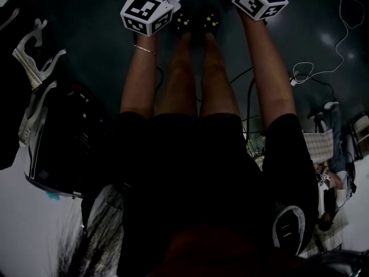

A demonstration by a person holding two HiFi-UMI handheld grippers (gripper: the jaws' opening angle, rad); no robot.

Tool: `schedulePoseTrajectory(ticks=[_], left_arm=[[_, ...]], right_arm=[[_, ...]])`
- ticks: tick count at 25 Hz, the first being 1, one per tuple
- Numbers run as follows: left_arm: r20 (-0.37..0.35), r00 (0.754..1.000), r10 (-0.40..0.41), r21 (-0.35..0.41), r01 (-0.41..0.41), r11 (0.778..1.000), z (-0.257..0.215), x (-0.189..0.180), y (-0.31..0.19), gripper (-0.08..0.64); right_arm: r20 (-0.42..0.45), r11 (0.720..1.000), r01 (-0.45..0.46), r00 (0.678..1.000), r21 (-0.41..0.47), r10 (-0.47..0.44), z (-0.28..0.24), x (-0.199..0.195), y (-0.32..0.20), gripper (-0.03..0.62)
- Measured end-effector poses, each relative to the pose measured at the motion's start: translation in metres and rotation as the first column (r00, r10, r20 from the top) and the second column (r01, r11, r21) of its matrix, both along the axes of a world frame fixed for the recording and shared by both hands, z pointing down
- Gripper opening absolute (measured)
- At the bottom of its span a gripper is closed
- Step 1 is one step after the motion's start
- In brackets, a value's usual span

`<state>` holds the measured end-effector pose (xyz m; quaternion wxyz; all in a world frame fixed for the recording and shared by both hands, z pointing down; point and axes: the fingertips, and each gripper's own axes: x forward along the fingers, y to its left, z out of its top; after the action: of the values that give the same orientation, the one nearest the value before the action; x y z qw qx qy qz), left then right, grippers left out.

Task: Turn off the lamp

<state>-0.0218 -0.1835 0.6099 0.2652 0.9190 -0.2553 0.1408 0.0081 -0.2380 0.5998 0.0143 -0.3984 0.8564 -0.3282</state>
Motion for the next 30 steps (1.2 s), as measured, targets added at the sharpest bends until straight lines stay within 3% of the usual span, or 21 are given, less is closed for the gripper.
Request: schedulePoseTrajectory(ticks=[15,30], left_arm=[[-0.006,0.999,-0.037,0.024,0.037,0.999,-0.021,-0.008,0.005,0.023],[0.011,1.0,-0.025,0.122,0.024,0.992,-0.098,-0.014,-0.002,0.006]], right_arm=[[-0.037,0.999,0.01,0.999,0.045,-0.009,-0.024,0.0,0.011,0.013],[-0.065,0.995,0.0,0.998,0.101,0.007,-0.092,0.013,0.03,0.0]])
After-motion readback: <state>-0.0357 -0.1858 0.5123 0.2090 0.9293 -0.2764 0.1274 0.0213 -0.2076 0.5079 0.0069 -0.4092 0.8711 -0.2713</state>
